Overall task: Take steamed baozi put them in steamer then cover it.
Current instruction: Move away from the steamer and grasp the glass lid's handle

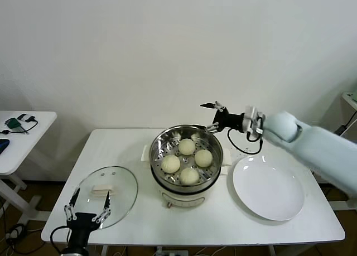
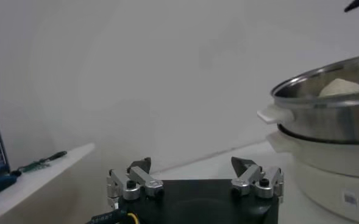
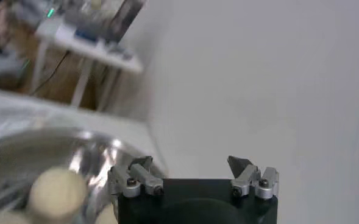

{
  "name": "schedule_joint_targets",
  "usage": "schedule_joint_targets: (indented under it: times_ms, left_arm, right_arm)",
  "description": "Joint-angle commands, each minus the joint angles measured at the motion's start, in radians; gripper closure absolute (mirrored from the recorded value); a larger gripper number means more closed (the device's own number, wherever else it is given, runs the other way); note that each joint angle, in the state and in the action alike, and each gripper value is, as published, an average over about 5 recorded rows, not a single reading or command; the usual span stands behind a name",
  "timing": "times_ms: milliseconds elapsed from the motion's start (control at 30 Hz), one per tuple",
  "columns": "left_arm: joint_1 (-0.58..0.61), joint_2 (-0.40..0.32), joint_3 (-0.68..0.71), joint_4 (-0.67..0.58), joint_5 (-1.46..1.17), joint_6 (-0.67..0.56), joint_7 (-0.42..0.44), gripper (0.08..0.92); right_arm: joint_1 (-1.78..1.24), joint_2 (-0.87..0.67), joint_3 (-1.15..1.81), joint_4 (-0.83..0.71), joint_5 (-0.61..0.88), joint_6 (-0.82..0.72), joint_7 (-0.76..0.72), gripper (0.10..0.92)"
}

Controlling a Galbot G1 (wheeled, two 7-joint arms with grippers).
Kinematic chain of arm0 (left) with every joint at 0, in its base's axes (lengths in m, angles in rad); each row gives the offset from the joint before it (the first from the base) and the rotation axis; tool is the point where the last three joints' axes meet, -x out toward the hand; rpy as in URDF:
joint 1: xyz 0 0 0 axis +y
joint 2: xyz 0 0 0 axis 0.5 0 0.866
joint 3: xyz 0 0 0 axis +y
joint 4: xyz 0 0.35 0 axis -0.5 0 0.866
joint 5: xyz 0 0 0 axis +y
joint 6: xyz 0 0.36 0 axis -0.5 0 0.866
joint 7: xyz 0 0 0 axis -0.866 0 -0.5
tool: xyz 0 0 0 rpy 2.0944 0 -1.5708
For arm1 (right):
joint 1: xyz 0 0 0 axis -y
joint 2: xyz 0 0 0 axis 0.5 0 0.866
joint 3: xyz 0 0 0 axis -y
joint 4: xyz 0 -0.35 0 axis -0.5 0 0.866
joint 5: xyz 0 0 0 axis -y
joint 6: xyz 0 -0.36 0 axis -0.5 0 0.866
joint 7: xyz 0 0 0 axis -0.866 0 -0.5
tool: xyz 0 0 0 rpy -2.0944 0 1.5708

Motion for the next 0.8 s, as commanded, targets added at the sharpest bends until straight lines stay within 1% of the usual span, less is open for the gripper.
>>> schedule_joint_targets:
  times_ms: [33,133,200,400,500,633,800]
  left_arm:
    - [-0.015,-0.020,0.000,-0.026,0.208,0.026,-0.004,0.177]
    - [-0.033,-0.013,-0.009,-0.016,0.376,0.047,-0.018,0.177]
    - [-0.051,-0.007,-0.019,-0.004,0.545,0.061,-0.022,0.177]
    - [-0.090,0.011,-0.021,0.040,1.076,0.096,-0.011,0.177]
    - [-0.109,0.019,-0.004,0.083,1.257,0.113,-0.013,0.177]
    - [-0.166,0.033,0.024,0.189,1.381,0.114,-0.034,0.177]
    - [-0.256,0.024,0.030,0.338,1.423,0.095,-0.036,0.177]
  right_arm:
    - [-0.783,0.049,0.808,0.089,-0.084,0.154,0.139,0.203]
    - [-0.915,0.112,0.931,0.113,-0.096,0.139,0.151,0.203]
    - [-0.985,0.157,1.001,0.129,-0.097,0.121,0.161,0.203]
    - [-1.103,0.271,1.143,0.161,-0.090,0.085,0.187,0.203]
    - [-1.155,0.314,1.198,0.182,-0.084,0.067,0.187,0.203]
    - [-1.226,0.344,1.259,0.216,-0.085,0.020,0.191,0.203]
    - [-1.278,0.353,1.293,0.224,-0.107,-0.010,0.200,0.203]
